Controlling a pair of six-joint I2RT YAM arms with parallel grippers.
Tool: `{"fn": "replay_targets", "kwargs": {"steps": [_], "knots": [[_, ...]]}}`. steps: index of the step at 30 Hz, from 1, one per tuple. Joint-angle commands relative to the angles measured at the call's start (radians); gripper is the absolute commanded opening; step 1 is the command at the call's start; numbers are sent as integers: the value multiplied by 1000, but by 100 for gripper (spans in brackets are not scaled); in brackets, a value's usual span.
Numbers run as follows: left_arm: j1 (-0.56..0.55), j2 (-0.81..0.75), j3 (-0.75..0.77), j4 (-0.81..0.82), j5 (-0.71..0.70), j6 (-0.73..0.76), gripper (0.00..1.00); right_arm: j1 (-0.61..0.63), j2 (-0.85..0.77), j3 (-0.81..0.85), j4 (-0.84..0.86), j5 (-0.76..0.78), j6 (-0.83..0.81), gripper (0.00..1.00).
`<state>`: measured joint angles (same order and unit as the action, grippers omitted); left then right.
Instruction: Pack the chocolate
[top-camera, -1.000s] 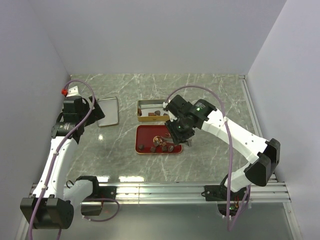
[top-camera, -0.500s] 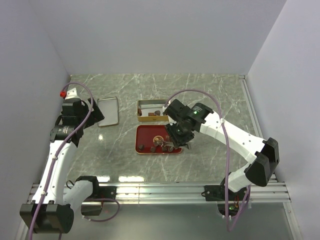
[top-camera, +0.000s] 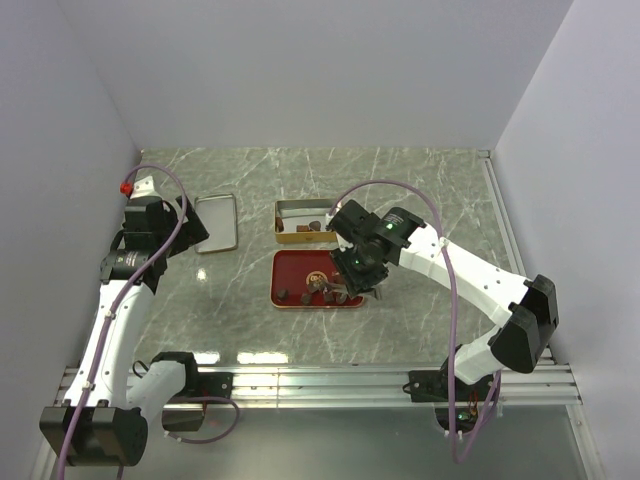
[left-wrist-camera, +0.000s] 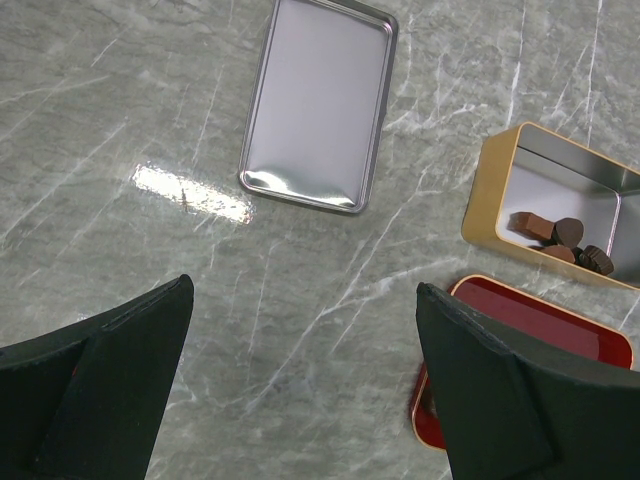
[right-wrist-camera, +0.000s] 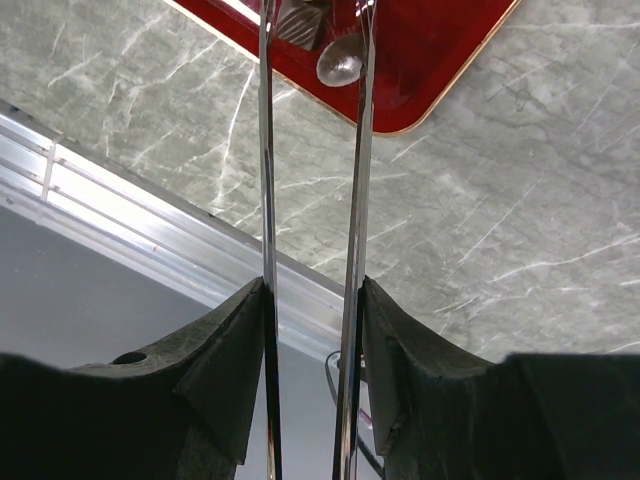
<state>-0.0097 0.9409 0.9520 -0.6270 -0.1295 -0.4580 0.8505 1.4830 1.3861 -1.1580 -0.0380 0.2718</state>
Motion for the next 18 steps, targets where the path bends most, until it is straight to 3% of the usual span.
{"fn": "replay_targets", "kwargs": {"steps": [1,18], "knots": [[5,1,7,10,-15,-2,99,2,-6,8,38,15,6,48],[5,7,4,19,-13,-1,99,2,14,-25,67,36,1,48]]}}
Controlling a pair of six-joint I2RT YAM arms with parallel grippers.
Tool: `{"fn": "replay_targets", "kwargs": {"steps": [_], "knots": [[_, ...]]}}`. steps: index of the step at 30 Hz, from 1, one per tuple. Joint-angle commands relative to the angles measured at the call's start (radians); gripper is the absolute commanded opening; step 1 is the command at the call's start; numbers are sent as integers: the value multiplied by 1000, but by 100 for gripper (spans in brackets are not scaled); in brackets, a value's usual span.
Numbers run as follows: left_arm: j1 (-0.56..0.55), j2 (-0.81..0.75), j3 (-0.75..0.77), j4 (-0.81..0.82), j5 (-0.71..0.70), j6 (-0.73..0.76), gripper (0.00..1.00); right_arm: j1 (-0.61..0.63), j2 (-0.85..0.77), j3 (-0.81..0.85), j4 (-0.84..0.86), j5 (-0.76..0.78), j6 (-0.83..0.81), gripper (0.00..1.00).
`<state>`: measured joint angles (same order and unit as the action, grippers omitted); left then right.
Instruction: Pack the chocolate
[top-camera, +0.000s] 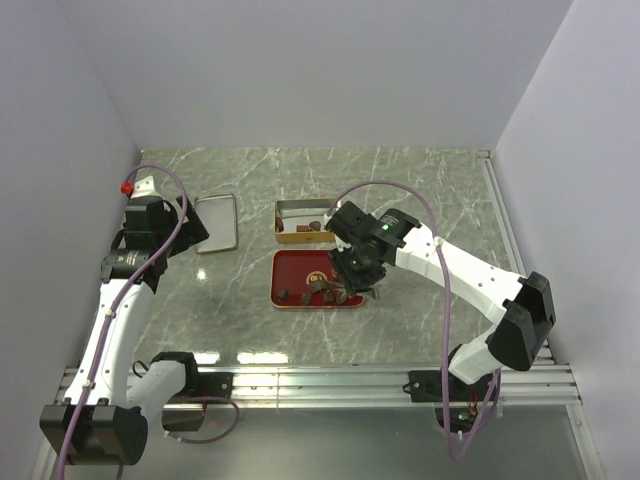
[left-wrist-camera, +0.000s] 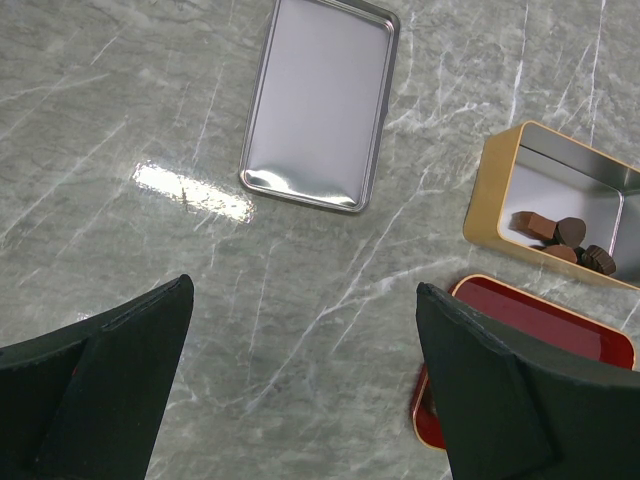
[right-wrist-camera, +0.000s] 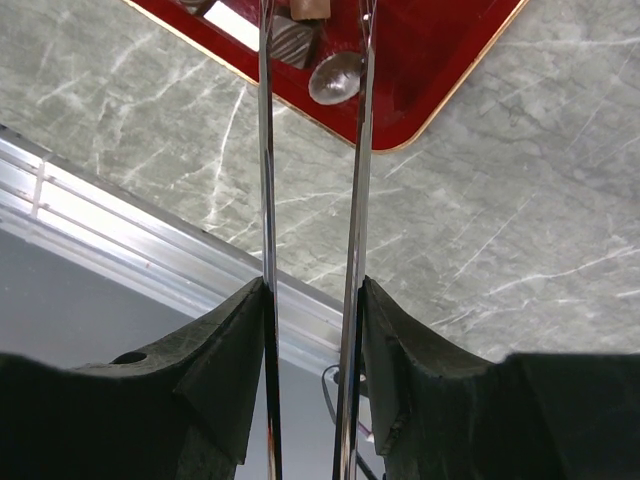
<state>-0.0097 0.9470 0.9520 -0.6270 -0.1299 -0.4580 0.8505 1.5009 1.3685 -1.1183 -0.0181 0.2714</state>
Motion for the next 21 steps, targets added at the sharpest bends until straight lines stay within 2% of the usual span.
{"fn": "replay_targets", "kwargs": {"steps": [1,21], "knots": [[5,1,4,21,-13,-1,99,2,-4,-11,29,18,3,48],[7,-5,-4,24,-5,-7,99,4,-13,-32,0,64,-12,46]]}}
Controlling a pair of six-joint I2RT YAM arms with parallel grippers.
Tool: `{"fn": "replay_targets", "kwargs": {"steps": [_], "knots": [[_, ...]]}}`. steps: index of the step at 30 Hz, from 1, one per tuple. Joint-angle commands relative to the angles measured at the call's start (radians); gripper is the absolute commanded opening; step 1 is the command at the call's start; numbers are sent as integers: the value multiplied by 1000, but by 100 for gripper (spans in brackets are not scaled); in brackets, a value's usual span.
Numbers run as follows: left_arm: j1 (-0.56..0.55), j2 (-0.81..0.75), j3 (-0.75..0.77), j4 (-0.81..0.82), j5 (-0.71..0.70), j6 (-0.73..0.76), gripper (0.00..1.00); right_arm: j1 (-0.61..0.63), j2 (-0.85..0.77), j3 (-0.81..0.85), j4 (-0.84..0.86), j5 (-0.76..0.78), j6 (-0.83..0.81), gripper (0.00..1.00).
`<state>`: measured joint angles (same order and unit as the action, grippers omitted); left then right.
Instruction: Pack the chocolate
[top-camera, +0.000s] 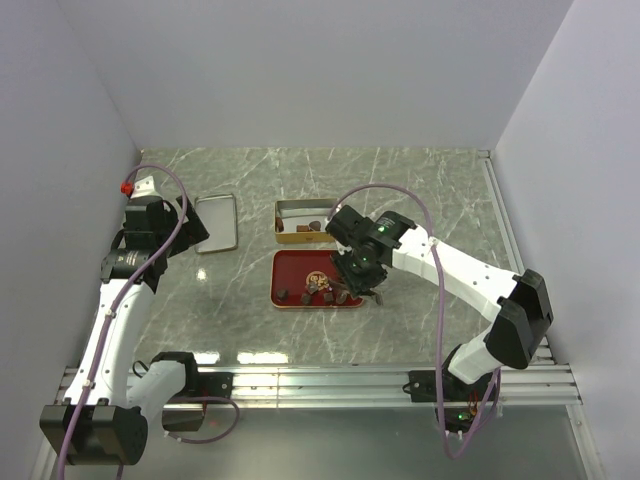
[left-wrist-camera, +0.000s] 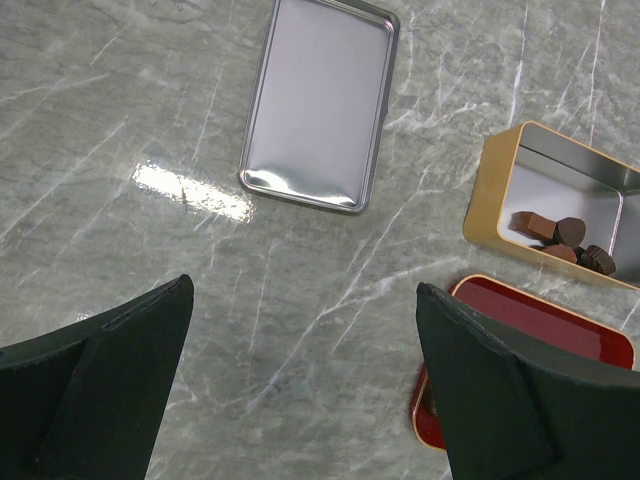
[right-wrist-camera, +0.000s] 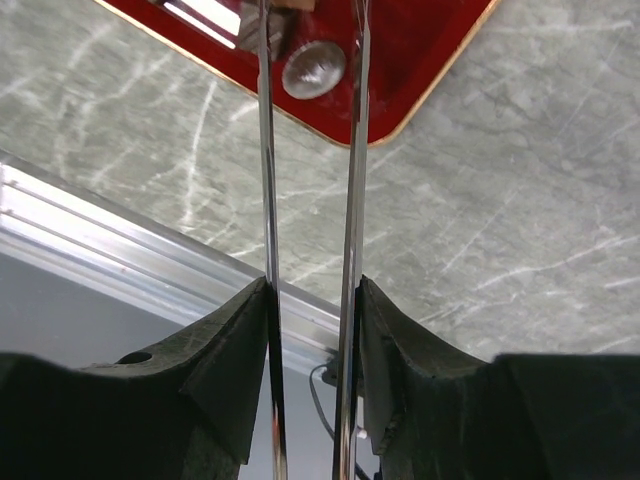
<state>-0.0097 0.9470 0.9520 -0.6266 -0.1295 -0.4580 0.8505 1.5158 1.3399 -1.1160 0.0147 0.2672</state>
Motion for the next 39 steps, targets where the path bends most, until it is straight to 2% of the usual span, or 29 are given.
{"fn": "replay_targets", "kwargs": {"steps": [1,11,16,22,39], "knots": [[5,-5,-4,25,-5,-5,100,4,-31,-5,-2,33,-6,46],[5,-20,-7,16,-13,-2,99,4,0,44,16,-9,-9,44],[5,-20,-12,22,-1,-8,99,4,-2,68,1,-7,-13,34],[5,-4,2,33,5,-1,99,5,-3,137,-27,-2,-3,29],[5,-25,-12,27,-5,-5,100,2,52,334,-77,24,1,28]]}}
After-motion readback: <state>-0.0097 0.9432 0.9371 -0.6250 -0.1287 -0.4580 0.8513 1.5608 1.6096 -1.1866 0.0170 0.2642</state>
